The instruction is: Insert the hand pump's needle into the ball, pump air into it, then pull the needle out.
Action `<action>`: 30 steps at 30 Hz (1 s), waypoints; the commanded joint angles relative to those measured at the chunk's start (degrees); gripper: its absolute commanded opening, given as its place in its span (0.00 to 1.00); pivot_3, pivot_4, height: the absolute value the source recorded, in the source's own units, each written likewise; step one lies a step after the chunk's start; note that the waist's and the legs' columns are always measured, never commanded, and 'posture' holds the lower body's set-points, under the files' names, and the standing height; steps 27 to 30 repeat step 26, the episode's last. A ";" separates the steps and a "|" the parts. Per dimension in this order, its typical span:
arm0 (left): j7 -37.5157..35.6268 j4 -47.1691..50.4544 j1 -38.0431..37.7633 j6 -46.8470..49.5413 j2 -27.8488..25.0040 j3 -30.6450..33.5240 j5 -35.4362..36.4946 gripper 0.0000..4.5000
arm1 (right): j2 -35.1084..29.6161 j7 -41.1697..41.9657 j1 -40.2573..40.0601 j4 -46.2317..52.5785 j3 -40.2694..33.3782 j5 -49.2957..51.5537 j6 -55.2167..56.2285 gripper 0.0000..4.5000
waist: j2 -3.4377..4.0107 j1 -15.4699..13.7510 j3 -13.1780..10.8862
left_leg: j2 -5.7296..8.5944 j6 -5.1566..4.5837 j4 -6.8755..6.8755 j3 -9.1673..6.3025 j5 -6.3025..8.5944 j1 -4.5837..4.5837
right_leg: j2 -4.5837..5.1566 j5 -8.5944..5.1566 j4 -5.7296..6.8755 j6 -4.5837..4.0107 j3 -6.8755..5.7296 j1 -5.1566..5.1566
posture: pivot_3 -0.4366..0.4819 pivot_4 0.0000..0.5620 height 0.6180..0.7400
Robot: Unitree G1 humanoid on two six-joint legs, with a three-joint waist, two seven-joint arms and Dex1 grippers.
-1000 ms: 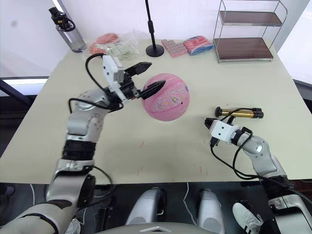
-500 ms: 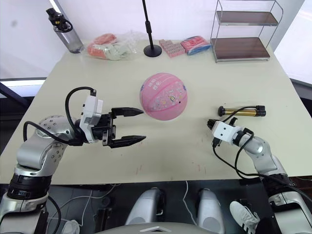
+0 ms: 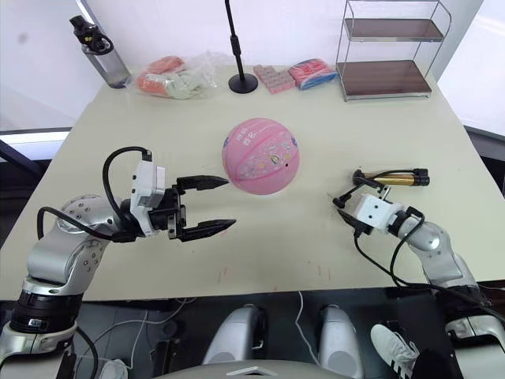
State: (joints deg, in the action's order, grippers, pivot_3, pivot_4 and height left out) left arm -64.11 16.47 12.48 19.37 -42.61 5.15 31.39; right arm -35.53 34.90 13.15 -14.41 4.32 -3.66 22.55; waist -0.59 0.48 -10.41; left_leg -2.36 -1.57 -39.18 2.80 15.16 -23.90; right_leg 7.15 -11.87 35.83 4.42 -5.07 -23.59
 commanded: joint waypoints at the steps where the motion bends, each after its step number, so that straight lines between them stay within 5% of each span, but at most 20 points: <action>1: 2.95 0.16 -2.19 -2.25 0.93 3.03 -0.96 1.00 | -0.55 1.94 -4.34 6.89 -4.40 7.44 -3.03 0.99 | 0.00 -0.04 0.00 | 0.00 0.00 0.00 0.02 0.00 0.03 | 0.00 0.00 0.00 0.00 0.02 0.01 | 0.48 0.27 0.93; 10: 12.95 0.44 -13.57 -5.23 6.80 7.27 -3.78 1.00 | 0.17 7.21 -19.22 18.56 -12.04 24.26 -14.66 0.99 | 0.02 -0.44 0.02 | -0.02 -0.27 -0.01 0.03 0.16 0.08 | 0.00 0.06 0.01 -0.10 0.07 0.01 | 0.48 0.27 0.93; 20: 23.26 -1.44 -25.30 -7.77 12.73 10.05 -8.50 1.00 | -2.28 12.85 -20.69 16.39 -17.27 30.11 -22.25 0.99 | 0.08 -1.18 0.06 | -0.26 -0.25 -0.10 0.07 0.12 0.18 | -0.29 0.02 0.05 -0.45 0.18 -0.04 | 0.48 0.27 0.93; 30: 23.45 -2.51 -27.72 -10.46 11.90 11.12 -10.83 1.00 | -2.48 14.50 -20.44 14.79 -17.94 29.17 -21.88 0.99 | 0.08 -1.44 0.08 | -0.30 -0.25 -0.11 0.08 0.12 0.15 | -0.35 0.08 0.05 -0.61 0.17 -0.07 | 0.48 0.27 0.93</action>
